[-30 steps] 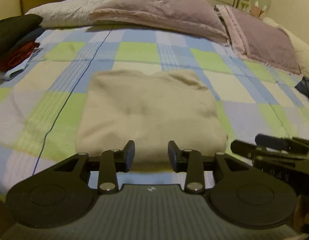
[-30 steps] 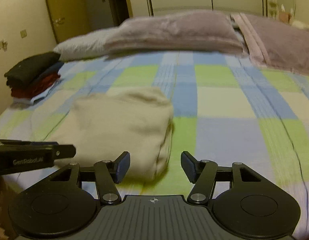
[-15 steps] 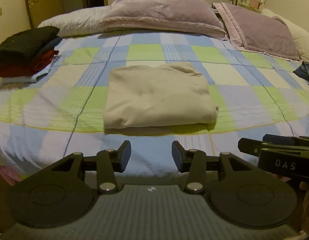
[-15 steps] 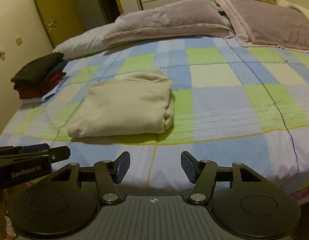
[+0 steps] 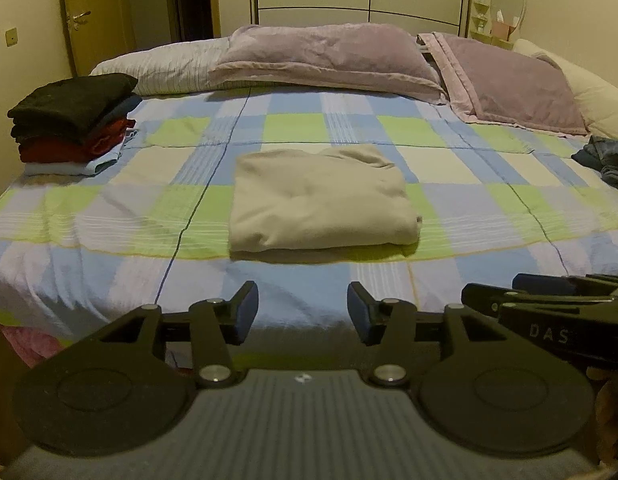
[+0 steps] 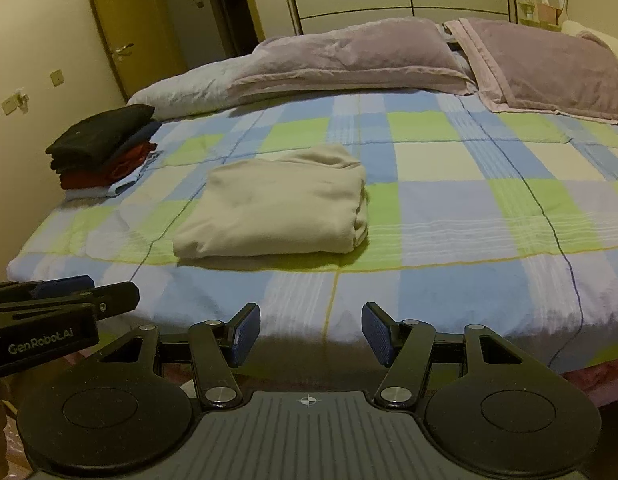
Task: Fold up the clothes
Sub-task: 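Pull both grippers back from the folded cream shirt, then grasp the folded cream shirt's sides with both grippers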
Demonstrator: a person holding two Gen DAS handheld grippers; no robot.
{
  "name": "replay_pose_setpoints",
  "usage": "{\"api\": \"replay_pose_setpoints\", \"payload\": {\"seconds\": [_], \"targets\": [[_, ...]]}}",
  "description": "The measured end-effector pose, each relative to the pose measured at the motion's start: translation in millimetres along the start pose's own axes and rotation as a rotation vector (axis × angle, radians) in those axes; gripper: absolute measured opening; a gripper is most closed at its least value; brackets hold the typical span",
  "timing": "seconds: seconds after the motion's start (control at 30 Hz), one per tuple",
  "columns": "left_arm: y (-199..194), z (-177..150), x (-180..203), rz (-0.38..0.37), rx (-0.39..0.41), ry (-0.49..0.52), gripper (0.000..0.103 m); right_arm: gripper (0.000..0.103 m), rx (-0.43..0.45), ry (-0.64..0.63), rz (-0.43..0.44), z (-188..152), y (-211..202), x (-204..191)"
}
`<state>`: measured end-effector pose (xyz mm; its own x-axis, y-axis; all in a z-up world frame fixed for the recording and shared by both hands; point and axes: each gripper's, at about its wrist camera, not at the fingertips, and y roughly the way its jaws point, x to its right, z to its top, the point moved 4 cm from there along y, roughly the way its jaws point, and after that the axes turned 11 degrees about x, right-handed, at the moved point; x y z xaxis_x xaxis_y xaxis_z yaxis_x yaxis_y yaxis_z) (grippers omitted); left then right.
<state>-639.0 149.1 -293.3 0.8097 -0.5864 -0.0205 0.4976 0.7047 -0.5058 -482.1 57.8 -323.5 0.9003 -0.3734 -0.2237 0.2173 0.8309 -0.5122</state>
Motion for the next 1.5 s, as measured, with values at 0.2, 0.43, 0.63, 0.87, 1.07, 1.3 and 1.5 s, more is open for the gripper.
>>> {"api": "replay_pose_setpoints", "payload": {"seconds": [0.2, 0.43, 0.63, 0.87, 1.07, 1.3, 1.5], "targets": [[5, -1, -14, -0.041, 0.019, -0.064, 0.049, 0.06, 0.003, -0.004, 0.007, -2, 2, -1], [60, -22, -94, -0.176, -0.031, -0.476, 0.052, 0.06, -0.072, 0.189, 0.062, -16, 40, 31], [136, -20, -148, -0.227, -0.079, -0.697, 0.056, 0.061, -0.085, 0.459, 0.127, -15, 79, 83], [231, 1, -178, -0.28, -0.121, -0.752, 0.059, 0.072, -0.048, 0.618, 0.145, 15, 125, 128], [292, -4, -182, -0.336, -0.217, -0.758, 0.059, 0.072, -0.042, 0.689, 0.185, 29, 166, 150], [325, -5, -172, -0.495, -0.255, -0.855, 0.058, 0.072, -0.067, 0.756, 0.263, 35, 203, 166], [329, -15, -181, -0.536, -0.299, -0.868, 0.035, 0.072, -0.11, 0.77, 0.313, 39, 229, 171]]}}
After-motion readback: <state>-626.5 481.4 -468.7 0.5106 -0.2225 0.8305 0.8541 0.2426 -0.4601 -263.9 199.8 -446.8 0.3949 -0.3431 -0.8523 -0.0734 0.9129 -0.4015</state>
